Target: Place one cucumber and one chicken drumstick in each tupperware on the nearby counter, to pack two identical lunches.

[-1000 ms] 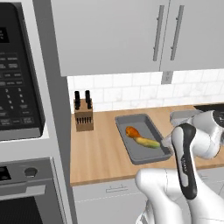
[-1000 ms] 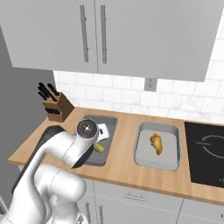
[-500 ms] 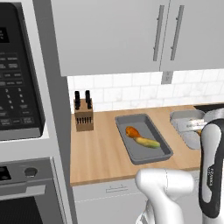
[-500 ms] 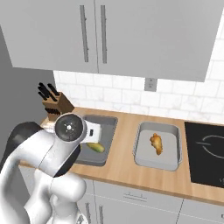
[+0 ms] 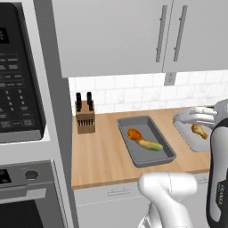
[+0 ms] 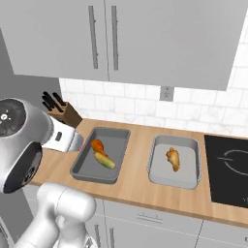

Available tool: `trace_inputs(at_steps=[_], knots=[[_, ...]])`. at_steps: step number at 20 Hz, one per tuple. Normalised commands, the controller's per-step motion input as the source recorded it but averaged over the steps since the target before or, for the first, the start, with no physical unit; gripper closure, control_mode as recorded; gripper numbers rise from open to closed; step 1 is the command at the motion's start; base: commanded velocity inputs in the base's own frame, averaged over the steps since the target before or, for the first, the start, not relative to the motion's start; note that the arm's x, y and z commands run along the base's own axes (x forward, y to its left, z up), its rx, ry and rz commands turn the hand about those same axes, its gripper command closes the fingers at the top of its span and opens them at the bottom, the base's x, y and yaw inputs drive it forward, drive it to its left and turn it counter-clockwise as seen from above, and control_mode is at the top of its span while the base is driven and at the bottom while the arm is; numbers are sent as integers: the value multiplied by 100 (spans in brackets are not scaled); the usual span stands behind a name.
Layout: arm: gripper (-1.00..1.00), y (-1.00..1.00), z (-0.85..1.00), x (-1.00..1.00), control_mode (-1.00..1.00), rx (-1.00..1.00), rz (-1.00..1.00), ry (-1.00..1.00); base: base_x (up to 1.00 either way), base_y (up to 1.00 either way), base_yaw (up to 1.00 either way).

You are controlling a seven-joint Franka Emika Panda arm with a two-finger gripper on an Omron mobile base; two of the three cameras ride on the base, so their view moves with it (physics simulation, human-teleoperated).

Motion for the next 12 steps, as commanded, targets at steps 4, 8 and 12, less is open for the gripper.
trace_inputs(at_steps=[4,8,12], knots=[[-100,26,32,-44,-100,-13,-2,1,0,0,0],[-100,19,21,-31,-100,-14,0,-2,0,0,0],[-100,20,19,-25,-100,-2,0,0,0,0,0]])
